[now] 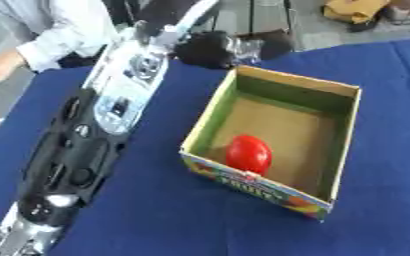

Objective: Pick up objects on the table and place them in the box.

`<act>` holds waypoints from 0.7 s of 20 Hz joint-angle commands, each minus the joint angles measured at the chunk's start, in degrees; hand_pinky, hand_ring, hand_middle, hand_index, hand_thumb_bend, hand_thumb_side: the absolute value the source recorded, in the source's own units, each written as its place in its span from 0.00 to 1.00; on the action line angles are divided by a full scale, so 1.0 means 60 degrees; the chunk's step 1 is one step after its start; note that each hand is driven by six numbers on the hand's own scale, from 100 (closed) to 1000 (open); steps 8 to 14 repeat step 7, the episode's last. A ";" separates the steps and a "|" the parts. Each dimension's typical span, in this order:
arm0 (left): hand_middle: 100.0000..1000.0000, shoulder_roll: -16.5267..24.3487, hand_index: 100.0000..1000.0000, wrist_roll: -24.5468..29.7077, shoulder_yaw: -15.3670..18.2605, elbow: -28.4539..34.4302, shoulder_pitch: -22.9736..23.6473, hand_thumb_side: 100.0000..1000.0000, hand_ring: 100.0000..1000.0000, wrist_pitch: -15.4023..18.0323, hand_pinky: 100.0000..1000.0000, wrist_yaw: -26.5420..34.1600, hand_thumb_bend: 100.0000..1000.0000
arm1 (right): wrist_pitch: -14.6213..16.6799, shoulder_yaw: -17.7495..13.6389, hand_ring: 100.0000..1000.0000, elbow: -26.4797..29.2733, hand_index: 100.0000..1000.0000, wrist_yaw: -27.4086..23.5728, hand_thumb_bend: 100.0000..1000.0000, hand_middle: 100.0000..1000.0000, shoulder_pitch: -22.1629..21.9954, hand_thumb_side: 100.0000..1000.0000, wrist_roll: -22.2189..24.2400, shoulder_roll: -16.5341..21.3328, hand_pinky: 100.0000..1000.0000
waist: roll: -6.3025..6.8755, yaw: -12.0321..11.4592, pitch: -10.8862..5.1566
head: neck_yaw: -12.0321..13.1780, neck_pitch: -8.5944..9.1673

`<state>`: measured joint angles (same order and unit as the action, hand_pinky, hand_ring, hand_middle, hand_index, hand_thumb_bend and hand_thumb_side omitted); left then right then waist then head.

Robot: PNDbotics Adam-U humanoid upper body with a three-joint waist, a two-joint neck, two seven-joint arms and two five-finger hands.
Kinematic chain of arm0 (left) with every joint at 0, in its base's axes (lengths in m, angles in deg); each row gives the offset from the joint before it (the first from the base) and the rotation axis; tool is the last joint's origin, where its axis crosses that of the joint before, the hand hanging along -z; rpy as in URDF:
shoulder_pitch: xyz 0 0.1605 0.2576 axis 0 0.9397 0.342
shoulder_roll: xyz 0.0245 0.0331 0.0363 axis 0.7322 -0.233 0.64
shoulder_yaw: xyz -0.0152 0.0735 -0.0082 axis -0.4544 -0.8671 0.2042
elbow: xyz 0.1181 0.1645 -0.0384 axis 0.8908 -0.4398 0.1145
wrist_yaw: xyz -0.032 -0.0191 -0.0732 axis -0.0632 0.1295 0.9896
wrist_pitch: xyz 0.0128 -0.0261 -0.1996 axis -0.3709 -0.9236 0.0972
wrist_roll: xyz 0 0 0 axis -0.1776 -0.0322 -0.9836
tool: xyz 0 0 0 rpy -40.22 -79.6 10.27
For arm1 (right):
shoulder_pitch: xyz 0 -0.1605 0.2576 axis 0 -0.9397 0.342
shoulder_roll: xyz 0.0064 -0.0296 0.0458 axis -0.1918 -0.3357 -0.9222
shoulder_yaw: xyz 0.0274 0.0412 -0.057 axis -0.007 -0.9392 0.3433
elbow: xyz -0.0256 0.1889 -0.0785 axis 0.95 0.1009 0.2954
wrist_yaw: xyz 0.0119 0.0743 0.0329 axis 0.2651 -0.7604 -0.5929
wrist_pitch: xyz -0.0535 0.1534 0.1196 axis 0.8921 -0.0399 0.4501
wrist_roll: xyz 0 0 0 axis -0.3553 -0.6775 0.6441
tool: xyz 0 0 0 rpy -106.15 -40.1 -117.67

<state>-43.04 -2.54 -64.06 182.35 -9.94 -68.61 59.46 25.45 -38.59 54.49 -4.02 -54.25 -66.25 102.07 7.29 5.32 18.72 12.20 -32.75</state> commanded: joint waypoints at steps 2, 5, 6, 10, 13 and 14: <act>0.83 0.0887 0.96 -0.1523 0.0992 0.1557 0.0390 1.00 0.84 -0.0335 0.61 0.2947 0.31 | 0.0032 -0.0169 0.77 0.0114 0.74 0.0025 0.00 0.70 0.0070 1.00 -0.0122 0.0249 0.72 | -0.0278 -0.0133 -0.0123 | -0.0277 -0.0100; 0.78 0.1322 0.93 -0.2991 0.1641 0.2372 0.0979 1.00 0.81 -0.0326 0.59 0.4004 0.14 | 0.0071 -0.0243 0.77 0.0114 0.74 0.0088 0.00 0.70 -0.0010 1.00 -0.0223 0.0286 0.72 | -0.0394 -0.0304 -0.0101 | -0.0492 -0.0096; 0.77 0.1426 0.93 -0.3510 0.1807 0.2474 0.1129 1.00 0.81 -0.0168 0.60 0.4283 0.06 | 0.0083 -0.0269 0.77 0.0114 0.74 0.0113 0.00 0.70 -0.0032 1.00 -0.0264 0.0295 0.72 | -0.0443 -0.0373 -0.0095 | -0.0555 -0.0105; 0.77 0.1534 0.93 -0.3934 0.1917 0.2524 0.1263 1.00 0.81 0.0050 0.61 0.4538 0.03 | 0.0096 -0.0290 0.77 0.0114 0.74 0.0136 0.00 0.70 -0.0045 1.00 -0.0304 0.0303 0.72 | -0.0484 -0.0432 -0.0090 | -0.0601 -0.0107; 0.77 0.1534 0.93 -0.3934 0.1917 0.2524 0.1263 1.00 0.81 0.0050 0.61 0.4538 0.03 | 0.0096 -0.0290 0.77 0.0114 0.74 0.0136 0.00 0.70 -0.0045 1.00 -0.0304 0.0303 0.72 | -0.0484 -0.0432 -0.0090 | -0.0601 -0.0107; 0.77 0.1534 0.93 -0.3934 0.1917 0.2524 0.1263 1.00 0.81 0.0050 0.61 0.4538 0.03 | 0.0096 -0.0290 0.77 0.0114 0.74 0.0136 0.00 0.70 -0.0045 1.00 -0.0304 0.0303 0.72 | -0.0484 -0.0432 -0.0090 | -0.0601 -0.0107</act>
